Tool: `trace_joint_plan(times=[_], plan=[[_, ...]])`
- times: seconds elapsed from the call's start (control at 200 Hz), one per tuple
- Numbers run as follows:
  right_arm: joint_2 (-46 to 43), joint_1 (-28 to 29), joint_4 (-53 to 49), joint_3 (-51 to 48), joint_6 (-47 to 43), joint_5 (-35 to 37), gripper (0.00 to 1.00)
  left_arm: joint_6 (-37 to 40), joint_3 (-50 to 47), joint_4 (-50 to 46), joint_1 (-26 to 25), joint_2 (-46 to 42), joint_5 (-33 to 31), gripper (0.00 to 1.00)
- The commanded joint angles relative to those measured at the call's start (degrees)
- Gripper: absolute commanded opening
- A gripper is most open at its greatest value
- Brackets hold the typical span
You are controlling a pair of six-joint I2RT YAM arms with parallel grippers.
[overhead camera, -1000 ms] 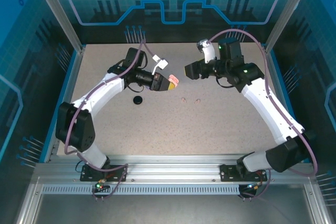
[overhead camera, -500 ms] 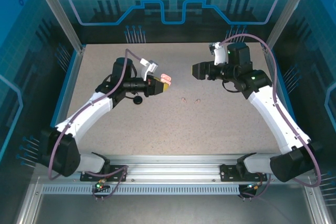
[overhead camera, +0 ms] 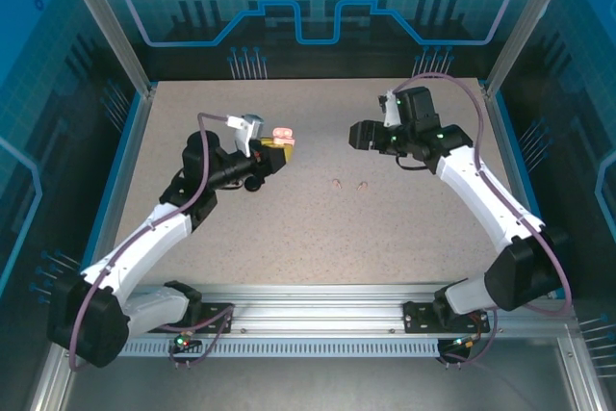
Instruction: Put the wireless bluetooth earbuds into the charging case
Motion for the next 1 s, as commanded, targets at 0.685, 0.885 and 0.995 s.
trace_joint_plan(times=[0.685, 0.885, 0.995], plan=[[27.7, 11.13, -17.63, 20.08, 6.33, 13.91, 0.66, -1.71, -13.02, 24.39, 0.16, -2.32, -13.91, 0.0], [31.99, 11.65, -17.49, 20.73, -4.37, 11.9, 0.61, 3.69, -12.6, 29.56, -0.8, -0.31, -8.13, 0.0], [33.53, 11.7, -18.34, 21.0, -7.2, 11.81, 0.59, 6.9, -12.63, 31.86, -2.15, 0.65, -7.87, 0.0]])
